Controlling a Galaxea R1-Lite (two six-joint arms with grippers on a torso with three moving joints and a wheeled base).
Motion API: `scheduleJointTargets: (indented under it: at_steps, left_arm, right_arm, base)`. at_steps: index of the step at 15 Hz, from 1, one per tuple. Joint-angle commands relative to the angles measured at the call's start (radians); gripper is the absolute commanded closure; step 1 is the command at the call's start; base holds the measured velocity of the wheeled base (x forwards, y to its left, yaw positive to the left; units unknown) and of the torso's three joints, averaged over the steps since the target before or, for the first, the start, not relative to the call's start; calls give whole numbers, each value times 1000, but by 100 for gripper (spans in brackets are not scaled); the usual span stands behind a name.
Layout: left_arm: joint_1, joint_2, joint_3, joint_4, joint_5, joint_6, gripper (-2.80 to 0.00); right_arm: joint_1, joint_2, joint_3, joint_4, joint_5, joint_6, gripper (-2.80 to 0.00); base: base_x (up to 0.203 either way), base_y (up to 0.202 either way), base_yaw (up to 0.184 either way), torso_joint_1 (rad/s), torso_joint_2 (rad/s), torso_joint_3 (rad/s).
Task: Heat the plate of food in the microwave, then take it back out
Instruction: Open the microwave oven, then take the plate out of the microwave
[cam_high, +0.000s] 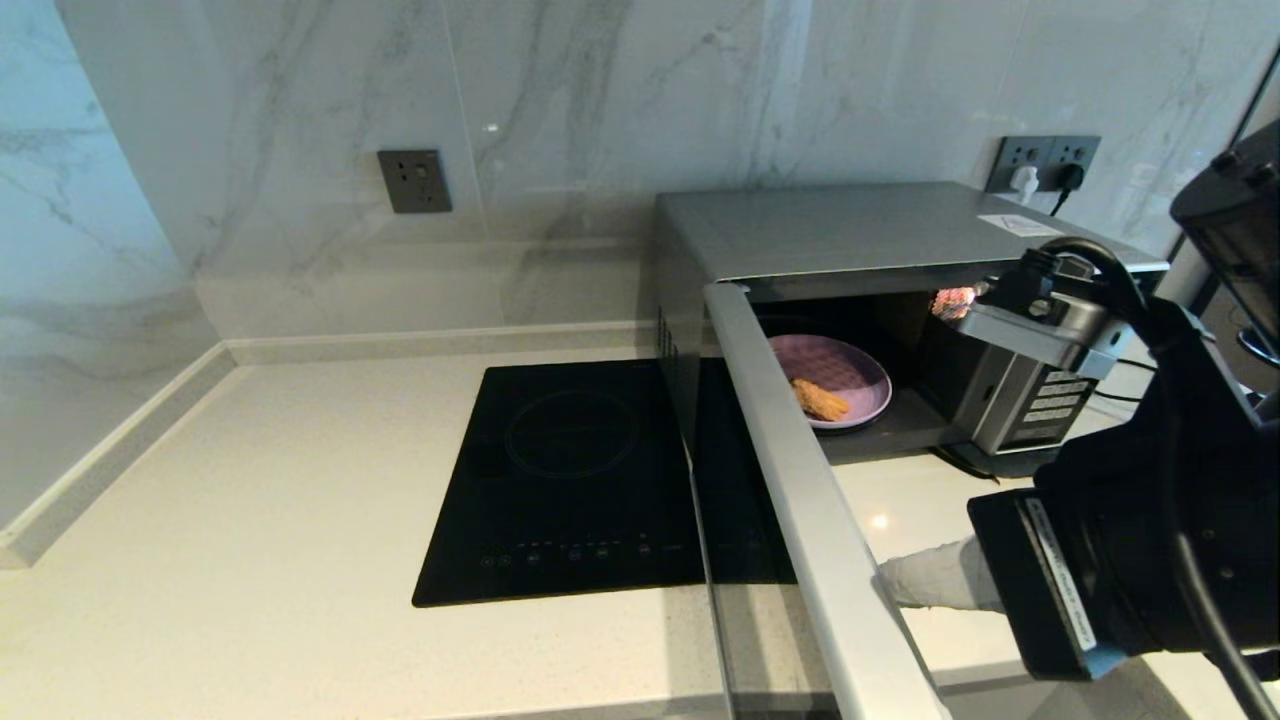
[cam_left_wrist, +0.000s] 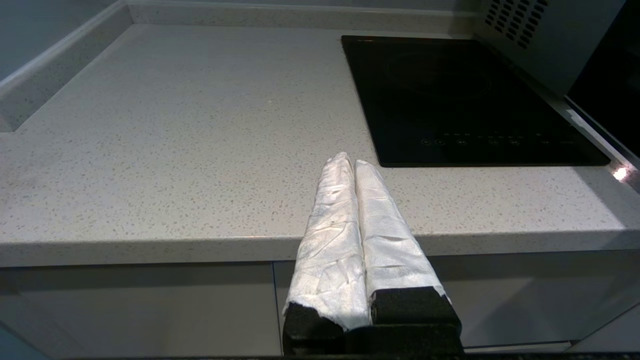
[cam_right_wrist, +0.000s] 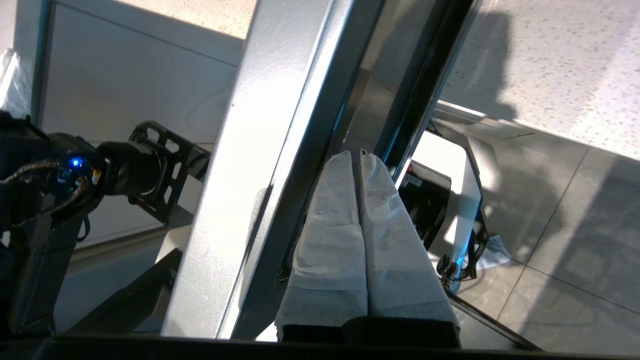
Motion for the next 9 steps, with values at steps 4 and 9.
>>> scheduleJointTargets:
  at_steps: [4,9]
  left_arm:
    - [0,2,0,0,0,-1,0]
    - [0,2,0,0,0,-1,0]
  right_arm:
    - [-128,-44,1,19,-2,2,0]
    - [-372,-86,-78,229,-1,-59,0]
  base:
    - [0,0,0,0,0,0]
    - [0,0,0,0,0,0]
